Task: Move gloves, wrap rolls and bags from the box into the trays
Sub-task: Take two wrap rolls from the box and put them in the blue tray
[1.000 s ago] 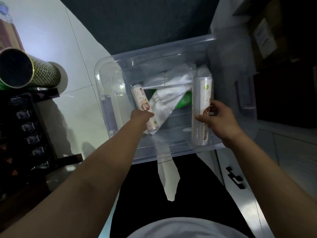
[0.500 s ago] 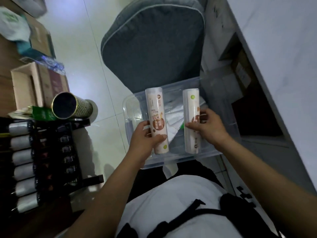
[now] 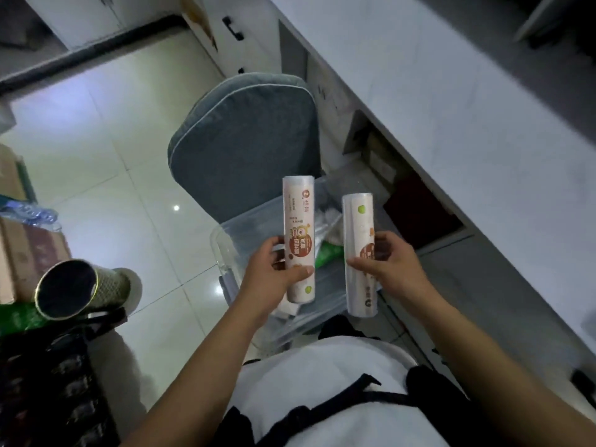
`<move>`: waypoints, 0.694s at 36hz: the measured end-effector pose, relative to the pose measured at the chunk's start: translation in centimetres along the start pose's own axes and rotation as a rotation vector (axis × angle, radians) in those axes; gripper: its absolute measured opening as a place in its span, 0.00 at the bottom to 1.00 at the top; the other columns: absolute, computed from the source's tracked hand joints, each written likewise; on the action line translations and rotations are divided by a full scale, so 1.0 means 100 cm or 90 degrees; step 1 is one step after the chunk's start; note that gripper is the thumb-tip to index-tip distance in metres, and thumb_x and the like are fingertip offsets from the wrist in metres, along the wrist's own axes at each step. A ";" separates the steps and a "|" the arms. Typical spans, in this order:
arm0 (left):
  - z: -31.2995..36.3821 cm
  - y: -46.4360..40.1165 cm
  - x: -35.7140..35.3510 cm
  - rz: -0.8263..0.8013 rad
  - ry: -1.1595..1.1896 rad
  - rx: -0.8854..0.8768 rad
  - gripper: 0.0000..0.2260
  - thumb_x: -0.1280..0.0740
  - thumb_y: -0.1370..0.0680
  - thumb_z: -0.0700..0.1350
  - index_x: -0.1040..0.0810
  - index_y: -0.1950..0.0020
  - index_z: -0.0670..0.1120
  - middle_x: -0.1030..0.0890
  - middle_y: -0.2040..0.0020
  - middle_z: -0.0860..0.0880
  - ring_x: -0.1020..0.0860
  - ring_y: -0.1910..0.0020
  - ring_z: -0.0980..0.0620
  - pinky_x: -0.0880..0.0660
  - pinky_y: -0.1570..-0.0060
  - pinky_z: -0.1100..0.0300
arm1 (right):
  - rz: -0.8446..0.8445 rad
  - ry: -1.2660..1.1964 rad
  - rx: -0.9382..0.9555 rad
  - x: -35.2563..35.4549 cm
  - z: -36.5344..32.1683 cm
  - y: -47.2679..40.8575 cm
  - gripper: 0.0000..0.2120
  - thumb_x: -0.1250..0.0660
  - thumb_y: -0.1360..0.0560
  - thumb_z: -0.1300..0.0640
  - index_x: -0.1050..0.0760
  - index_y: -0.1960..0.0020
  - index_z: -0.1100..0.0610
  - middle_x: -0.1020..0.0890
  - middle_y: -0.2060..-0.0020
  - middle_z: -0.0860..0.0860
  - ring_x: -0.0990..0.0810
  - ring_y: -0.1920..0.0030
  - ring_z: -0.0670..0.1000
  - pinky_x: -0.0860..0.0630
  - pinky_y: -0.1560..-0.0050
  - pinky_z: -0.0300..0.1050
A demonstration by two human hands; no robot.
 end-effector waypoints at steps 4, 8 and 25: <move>0.003 0.015 0.003 -0.109 -0.012 -0.048 0.25 0.23 0.31 0.37 0.29 0.45 0.62 0.20 0.44 0.57 0.20 0.47 0.59 0.22 0.48 0.57 | 0.111 -0.054 -0.021 0.001 0.009 0.056 0.23 0.20 0.36 0.58 0.25 0.44 0.53 0.18 0.52 0.49 0.18 0.51 0.50 0.19 0.51 0.52; -0.005 0.027 0.000 -0.192 -0.024 -0.062 0.26 0.23 0.31 0.38 0.28 0.43 0.61 0.18 0.45 0.57 0.19 0.48 0.58 0.20 0.50 0.59 | 0.210 -0.133 -0.060 0.001 0.027 0.108 0.23 0.21 0.34 0.59 0.24 0.42 0.55 0.18 0.51 0.51 0.18 0.51 0.50 0.21 0.57 0.43; -0.016 0.124 -0.147 -0.431 -0.152 -0.136 0.29 0.22 0.34 0.36 0.26 0.39 0.56 0.17 0.45 0.55 0.18 0.46 0.55 0.21 0.46 0.54 | 0.582 -0.309 -0.081 0.106 0.123 0.300 0.26 0.21 0.34 0.59 0.25 0.39 0.53 0.18 0.52 0.50 0.19 0.50 0.51 0.19 0.50 0.50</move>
Point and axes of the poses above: each hand's wrist, its own y-axis away from the middle knuckle, its own x-axis out of the back of the hand, z = x × y, the point moved 6 cm from there along -y, towards the middle knuckle
